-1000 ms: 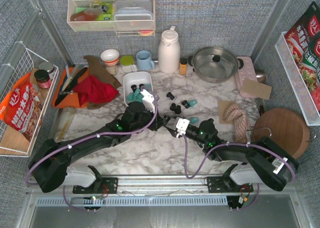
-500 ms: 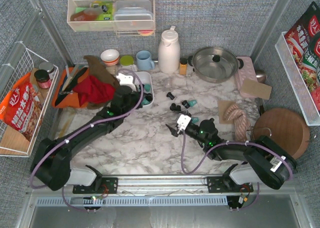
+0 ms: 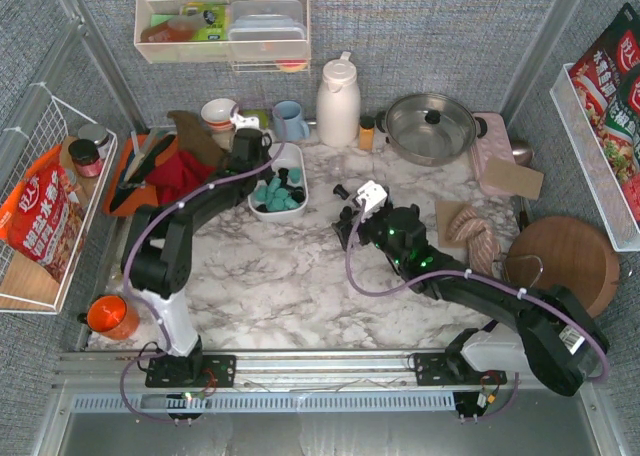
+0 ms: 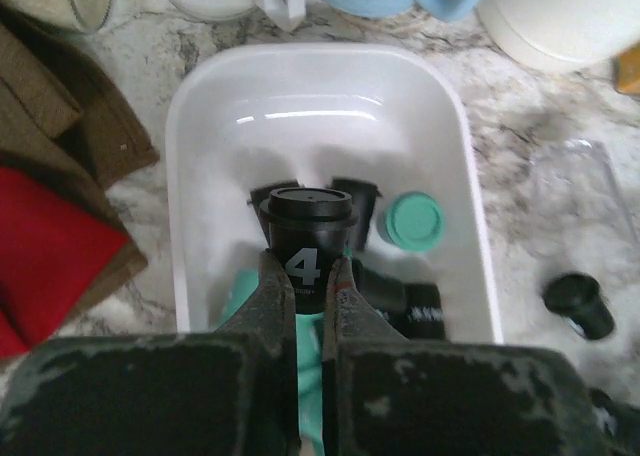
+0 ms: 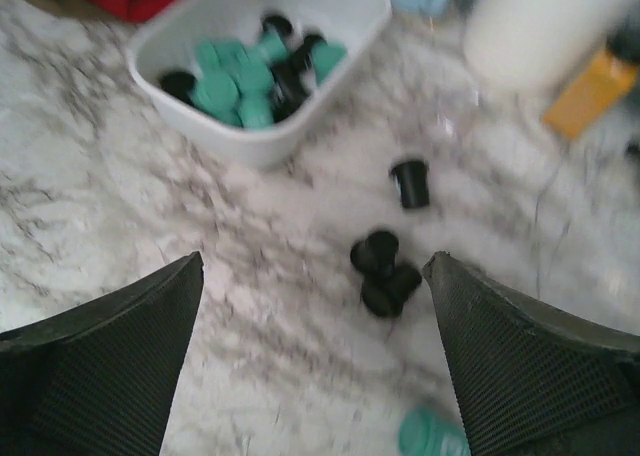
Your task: Mix the coffee capsules in the storage basket
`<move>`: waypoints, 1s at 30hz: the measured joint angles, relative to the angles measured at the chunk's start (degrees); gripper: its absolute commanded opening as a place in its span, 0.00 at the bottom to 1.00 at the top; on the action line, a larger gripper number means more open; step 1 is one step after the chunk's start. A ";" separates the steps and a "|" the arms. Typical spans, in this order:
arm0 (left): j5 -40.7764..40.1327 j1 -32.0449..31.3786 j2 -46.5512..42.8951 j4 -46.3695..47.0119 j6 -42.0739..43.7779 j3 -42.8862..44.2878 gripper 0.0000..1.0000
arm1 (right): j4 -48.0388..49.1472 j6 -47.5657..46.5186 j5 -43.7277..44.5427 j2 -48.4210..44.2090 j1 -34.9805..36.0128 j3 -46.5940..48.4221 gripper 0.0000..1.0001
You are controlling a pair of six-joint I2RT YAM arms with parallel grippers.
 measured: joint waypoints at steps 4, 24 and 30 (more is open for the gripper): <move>0.74 2.51 8.96 -1.05 0.13 8.68 0.03 | -10.12 7.54 8.37 -0.02 -0.46 1.33 0.99; 5.77 4.94 -3.56 -4.50 -2.95 7.91 0.84 | -30.36 23.52 21.97 12.76 -2.54 16.50 0.97; 11.76 4.94 -25.70 -6.03 -5.29 -5.92 0.99 | -38.69 29.51 23.87 18.36 -3.50 23.45 0.92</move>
